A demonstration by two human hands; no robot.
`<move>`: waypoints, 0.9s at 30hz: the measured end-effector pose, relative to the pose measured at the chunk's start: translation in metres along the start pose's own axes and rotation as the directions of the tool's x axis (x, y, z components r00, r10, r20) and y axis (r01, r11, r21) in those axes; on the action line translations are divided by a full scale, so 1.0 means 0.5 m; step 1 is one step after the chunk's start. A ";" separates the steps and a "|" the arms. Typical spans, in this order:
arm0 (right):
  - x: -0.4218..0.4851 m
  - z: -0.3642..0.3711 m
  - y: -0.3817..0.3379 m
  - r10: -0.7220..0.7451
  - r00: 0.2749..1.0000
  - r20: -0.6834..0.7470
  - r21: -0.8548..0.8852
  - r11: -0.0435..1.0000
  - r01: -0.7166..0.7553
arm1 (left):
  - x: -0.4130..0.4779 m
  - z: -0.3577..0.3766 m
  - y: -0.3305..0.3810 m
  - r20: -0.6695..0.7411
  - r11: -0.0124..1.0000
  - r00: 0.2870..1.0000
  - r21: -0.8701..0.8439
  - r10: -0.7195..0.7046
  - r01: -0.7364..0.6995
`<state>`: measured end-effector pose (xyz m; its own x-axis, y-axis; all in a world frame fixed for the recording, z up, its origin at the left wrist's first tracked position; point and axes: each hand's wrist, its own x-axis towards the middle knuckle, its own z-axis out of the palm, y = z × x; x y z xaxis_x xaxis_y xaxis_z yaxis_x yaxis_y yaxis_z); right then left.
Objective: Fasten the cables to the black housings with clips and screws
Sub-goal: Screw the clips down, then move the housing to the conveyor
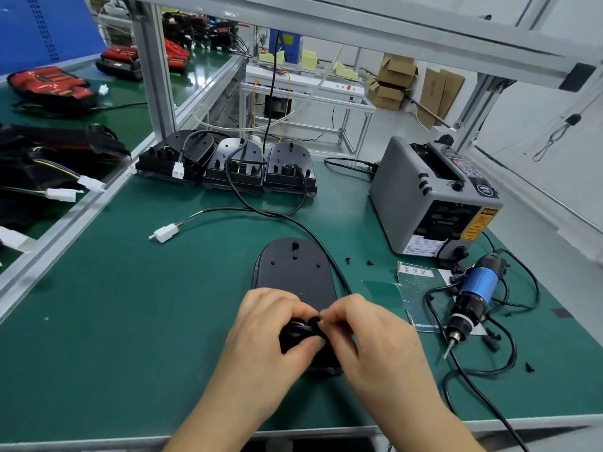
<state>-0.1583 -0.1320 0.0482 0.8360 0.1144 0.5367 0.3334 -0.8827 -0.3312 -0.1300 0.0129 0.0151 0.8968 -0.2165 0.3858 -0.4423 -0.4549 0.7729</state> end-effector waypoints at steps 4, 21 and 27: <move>0.004 0.001 -0.002 0.020 1.000 -0.004 -0.014 1.000 -0.020 | 0.002 -0.001 0.003 0.016 1.000 1.000 -0.021 -0.022 0.023; 0.056 -0.027 0.029 0.243 0.888 0.391 0.207 0.917 -0.342 | -0.002 0.002 0.008 0.012 0.998 0.998 0.016 0.056 -0.056; 0.073 -0.041 0.022 0.223 0.841 0.493 0.175 0.921 -0.347 | -0.003 0.006 0.009 0.003 0.991 0.992 0.056 0.123 -0.123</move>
<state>-0.1332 -0.1468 0.0799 0.9922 0.1243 -0.0053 0.0935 -0.7730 -0.6274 -0.1333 0.0084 0.0165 0.8355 -0.2737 0.4766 -0.5484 -0.4720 0.6903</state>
